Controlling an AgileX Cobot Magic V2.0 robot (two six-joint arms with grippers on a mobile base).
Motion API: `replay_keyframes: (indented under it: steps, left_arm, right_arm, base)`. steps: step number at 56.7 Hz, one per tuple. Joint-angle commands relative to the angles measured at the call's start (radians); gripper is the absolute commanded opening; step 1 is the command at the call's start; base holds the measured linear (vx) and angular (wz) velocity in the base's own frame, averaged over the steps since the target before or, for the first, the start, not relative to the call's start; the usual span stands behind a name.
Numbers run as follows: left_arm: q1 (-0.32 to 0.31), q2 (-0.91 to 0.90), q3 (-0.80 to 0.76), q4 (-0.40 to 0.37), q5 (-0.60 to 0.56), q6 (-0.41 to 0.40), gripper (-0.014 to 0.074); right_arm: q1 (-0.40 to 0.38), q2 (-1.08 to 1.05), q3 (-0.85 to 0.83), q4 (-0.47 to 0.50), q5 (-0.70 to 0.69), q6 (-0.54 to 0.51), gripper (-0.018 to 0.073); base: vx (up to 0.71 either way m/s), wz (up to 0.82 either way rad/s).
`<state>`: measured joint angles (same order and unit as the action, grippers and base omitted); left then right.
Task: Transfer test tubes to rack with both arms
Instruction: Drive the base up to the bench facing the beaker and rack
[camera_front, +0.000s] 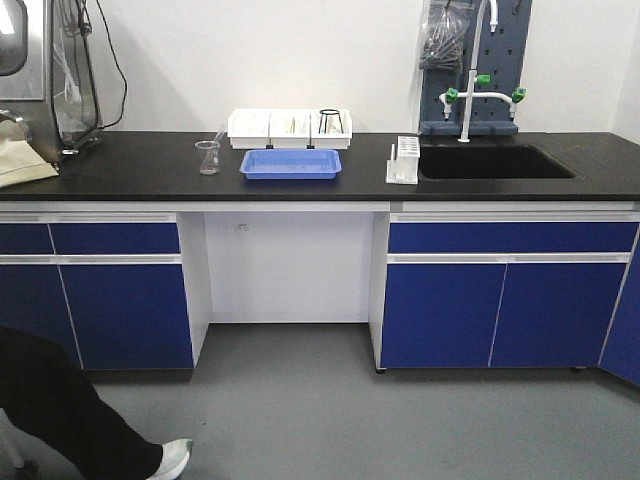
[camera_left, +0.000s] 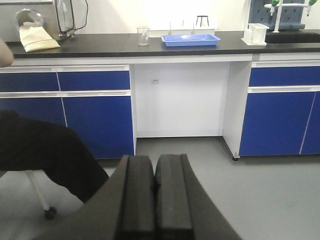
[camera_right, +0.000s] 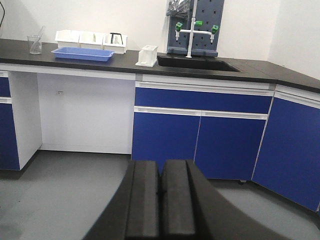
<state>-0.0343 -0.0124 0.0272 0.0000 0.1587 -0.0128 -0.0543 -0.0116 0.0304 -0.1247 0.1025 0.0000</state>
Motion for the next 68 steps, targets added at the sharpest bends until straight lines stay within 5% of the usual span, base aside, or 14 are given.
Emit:
replay_keyframes:
  steps: [1,68]
  left_arm:
    - [-0.005,-0.013,-0.025,0.000,-0.082,-0.004,-0.0004]
    - [-0.005,-0.013,-0.025,0.000,-0.082,-0.004,-0.0004]
  right_arm:
    - [-0.006,-0.010,0.014,-0.001,-0.081,-0.011,-0.0008]
    - [-0.006,-0.010,0.014,-0.001,-0.081,-0.011,-0.0008]
  base:
    - [0.00,0.00]
    - [0.02,0.00]
